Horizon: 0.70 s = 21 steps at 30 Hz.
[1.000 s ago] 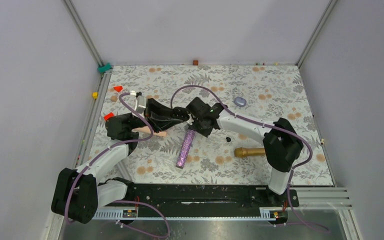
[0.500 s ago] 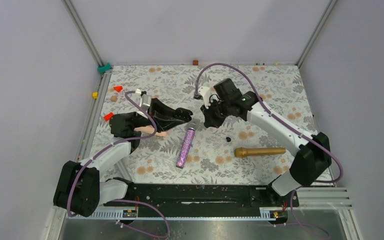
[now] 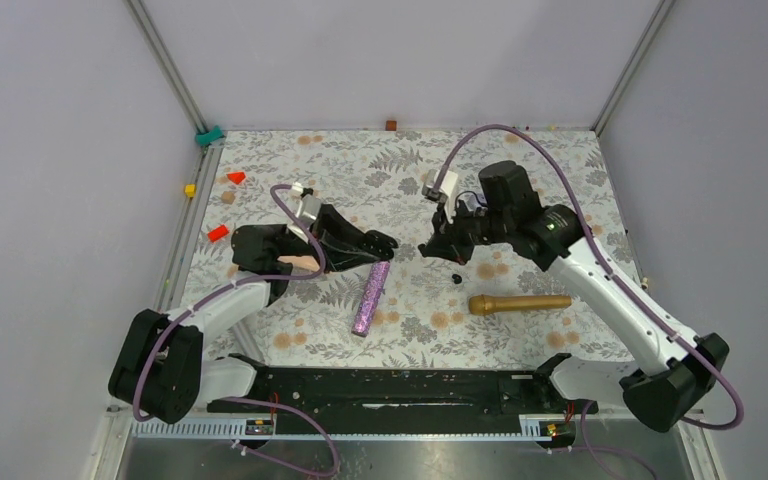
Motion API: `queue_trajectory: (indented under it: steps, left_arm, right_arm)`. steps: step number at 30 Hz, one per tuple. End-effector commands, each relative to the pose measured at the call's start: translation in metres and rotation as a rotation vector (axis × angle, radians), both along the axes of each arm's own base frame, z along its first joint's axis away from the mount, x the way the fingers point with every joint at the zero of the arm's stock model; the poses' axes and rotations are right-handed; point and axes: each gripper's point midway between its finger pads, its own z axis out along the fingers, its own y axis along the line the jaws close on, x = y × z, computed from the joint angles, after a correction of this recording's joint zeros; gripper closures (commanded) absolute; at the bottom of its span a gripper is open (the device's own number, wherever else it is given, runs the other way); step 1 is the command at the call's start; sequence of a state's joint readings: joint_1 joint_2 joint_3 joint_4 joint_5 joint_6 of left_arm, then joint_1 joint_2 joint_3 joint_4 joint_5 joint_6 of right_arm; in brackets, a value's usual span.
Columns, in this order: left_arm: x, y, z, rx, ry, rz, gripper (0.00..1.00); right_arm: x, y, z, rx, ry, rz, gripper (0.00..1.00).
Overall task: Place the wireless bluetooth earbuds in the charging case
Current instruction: Pick up the earbud from the center of the board, then place the earbud in the charging case.
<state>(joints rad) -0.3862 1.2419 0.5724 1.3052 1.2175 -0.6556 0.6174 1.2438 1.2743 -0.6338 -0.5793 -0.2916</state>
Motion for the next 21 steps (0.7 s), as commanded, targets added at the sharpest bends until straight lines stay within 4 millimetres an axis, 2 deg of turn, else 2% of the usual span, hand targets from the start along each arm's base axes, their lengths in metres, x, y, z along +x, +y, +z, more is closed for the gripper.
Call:
queue_trajectory:
  steps: [1,9,14,21]
  left_arm:
    - [-0.010,-0.004,0.013,-0.007,-0.100,-0.061,0.99]
    - [-0.014,-0.016,-0.002,0.028,-0.064,-0.133,0.99]
    - [-0.017,-0.023,-0.007,0.037,-0.048,-0.164,0.99]
    - [-0.021,-0.027,-0.014,0.049,-0.036,-0.191,0.99]
  right_arm:
    - [-0.008,-0.002,0.029,0.105,-0.069,0.028,0.98]
    - [-0.025,-0.010,0.057,0.209,-0.131,0.057,0.98]
    - [-0.042,-0.006,0.063,0.263,-0.101,0.129,0.99]
    - [-0.056,0.003,0.070,0.331,-0.036,0.203,0.99]
